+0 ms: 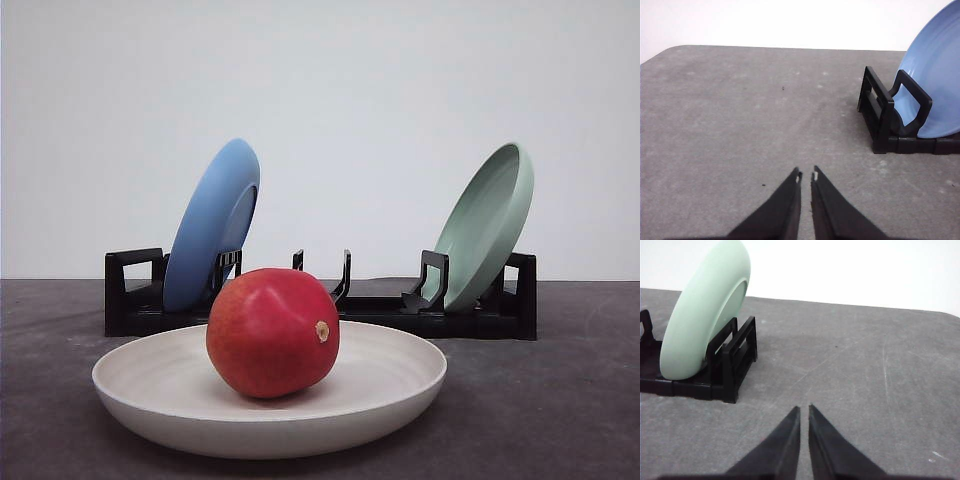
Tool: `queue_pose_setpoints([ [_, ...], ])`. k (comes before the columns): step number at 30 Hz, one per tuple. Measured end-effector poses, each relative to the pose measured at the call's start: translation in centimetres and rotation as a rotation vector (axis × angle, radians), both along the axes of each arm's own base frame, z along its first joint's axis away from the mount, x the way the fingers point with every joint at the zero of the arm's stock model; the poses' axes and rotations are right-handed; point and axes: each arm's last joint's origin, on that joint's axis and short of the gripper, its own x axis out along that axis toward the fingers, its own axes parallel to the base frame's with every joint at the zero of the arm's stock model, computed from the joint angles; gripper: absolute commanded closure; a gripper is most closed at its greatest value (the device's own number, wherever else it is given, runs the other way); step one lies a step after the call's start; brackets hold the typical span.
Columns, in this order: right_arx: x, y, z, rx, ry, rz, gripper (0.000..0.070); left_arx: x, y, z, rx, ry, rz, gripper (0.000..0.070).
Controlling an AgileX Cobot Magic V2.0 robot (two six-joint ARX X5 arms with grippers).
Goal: Place pomegranate in white plate
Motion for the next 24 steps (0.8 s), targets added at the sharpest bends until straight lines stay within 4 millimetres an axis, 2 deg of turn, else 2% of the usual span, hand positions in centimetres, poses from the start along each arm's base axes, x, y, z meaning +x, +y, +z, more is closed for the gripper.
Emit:
queue_pose_setpoints([
  [24,0.00,0.05,0.06,0.000,-0.006,0.005,0.0674,0.00,0.00,0.00,0.000,0.000,0.000,0.0683],
])
